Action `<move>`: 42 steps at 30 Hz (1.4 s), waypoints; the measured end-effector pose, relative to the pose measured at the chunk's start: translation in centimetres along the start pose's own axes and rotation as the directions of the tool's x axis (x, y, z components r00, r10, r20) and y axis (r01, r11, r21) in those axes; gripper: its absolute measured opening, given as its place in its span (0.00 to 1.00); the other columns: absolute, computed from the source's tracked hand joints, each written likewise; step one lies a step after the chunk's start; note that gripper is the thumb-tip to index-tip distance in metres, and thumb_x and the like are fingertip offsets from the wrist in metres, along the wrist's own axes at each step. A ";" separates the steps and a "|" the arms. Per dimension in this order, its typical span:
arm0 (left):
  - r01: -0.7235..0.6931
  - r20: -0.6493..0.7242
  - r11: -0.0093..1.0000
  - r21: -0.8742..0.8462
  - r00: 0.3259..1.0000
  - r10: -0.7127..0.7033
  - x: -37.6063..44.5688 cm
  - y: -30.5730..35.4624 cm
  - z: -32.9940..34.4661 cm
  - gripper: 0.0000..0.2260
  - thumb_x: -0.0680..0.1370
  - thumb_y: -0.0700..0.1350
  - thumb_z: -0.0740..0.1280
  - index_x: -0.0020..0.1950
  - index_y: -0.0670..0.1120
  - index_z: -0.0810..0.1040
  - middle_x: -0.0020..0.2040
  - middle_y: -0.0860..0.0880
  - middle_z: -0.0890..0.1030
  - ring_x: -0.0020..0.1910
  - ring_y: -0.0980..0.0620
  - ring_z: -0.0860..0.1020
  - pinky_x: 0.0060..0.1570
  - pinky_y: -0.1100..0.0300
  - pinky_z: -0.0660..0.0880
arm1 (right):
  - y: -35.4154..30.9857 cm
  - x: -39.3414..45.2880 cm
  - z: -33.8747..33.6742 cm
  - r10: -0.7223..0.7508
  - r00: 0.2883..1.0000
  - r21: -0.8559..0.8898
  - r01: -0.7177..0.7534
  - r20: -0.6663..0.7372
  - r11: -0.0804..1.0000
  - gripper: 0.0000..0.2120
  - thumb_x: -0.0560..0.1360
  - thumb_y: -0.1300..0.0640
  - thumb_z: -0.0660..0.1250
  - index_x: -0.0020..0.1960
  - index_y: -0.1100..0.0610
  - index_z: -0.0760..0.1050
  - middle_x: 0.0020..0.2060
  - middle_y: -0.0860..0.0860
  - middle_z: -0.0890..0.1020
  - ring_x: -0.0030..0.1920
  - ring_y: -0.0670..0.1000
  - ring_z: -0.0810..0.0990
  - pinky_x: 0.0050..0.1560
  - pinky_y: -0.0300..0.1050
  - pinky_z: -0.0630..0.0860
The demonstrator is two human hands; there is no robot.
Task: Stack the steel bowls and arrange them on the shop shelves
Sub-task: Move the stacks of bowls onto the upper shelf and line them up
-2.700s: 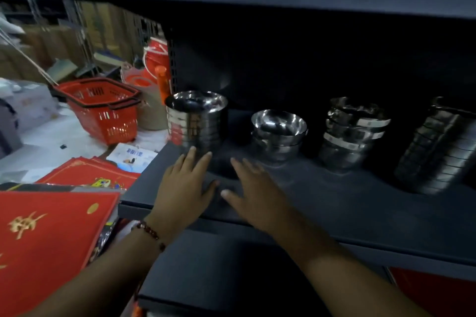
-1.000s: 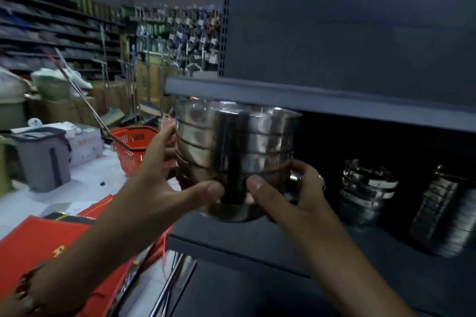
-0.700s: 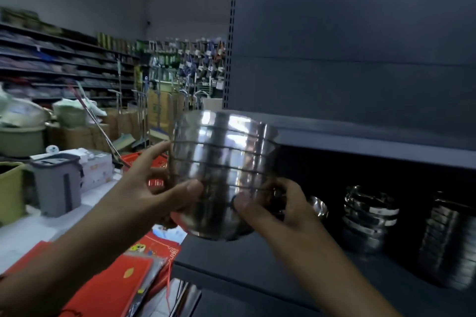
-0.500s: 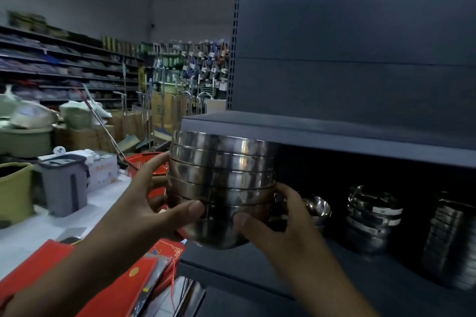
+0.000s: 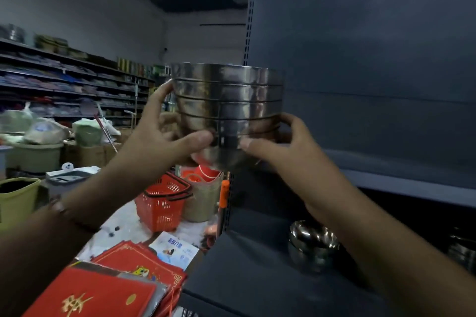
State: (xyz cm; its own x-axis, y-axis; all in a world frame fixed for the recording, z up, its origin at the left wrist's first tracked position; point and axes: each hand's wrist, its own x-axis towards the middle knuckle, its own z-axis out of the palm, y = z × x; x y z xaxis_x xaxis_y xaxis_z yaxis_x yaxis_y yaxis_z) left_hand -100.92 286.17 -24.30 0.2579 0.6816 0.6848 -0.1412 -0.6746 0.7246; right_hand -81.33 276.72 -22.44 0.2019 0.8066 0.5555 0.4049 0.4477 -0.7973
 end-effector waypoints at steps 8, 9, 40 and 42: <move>0.051 0.073 0.979 0.200 0.995 -0.067 8.6 -4.4 2.4 0.52 0.61 0.68 0.78 0.78 0.64 0.52 0.62 0.51 0.77 0.61 0.51 0.78 0.59 0.53 0.78 | 1.5 8.3 -0.9 0.193 0.981 -0.168 -0.186 0.027 0.968 0.31 0.66 0.30 0.69 0.60 0.51 0.77 0.51 0.46 0.83 0.49 0.43 0.82 0.48 0.39 0.77; 0.060 0.086 0.974 0.219 0.993 -0.080 9.3 -4.9 2.6 0.51 0.65 0.65 0.77 0.79 0.61 0.51 0.63 0.51 0.76 0.60 0.53 0.78 0.53 0.62 0.78 | 2.1 9.2 -0.9 0.235 0.972 -0.187 -0.231 -0.001 0.955 0.42 0.61 0.24 0.67 0.64 0.51 0.75 0.56 0.48 0.82 0.54 0.48 0.80 0.55 0.46 0.77; -0.473 0.507 0.444 0.761 0.861 0.048 -8.4 -15.1 13.3 0.30 0.76 0.63 0.59 0.72 0.48 0.74 0.69 0.41 0.77 0.64 0.38 0.77 0.61 0.46 0.75 | 16.2 -9.5 -8.8 0.159 0.969 -0.908 0.113 0.191 0.403 0.34 0.78 0.40 0.60 0.79 0.43 0.50 0.77 0.39 0.53 0.78 0.43 0.47 0.67 0.29 0.36; -0.453 0.536 0.479 0.752 0.843 -0.044 -9.4 -17.6 15.6 0.30 0.76 0.65 0.58 0.72 0.49 0.74 0.69 0.41 0.77 0.63 0.38 0.78 0.60 0.44 0.77 | 19.0 -10.6 -9.5 0.291 0.941 -0.922 0.049 0.171 0.385 0.35 0.79 0.40 0.59 0.79 0.42 0.44 0.78 0.40 0.47 0.78 0.43 0.43 0.69 0.31 0.36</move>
State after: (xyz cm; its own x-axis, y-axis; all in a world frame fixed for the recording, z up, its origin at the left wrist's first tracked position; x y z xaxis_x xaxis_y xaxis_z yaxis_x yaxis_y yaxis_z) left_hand -86.01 287.17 -44.71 0.7363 0.4521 0.5034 0.5341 -0.8451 -0.0222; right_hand -67.30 273.03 -41.27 0.1551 0.9557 0.2500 0.9876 -0.1439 -0.0624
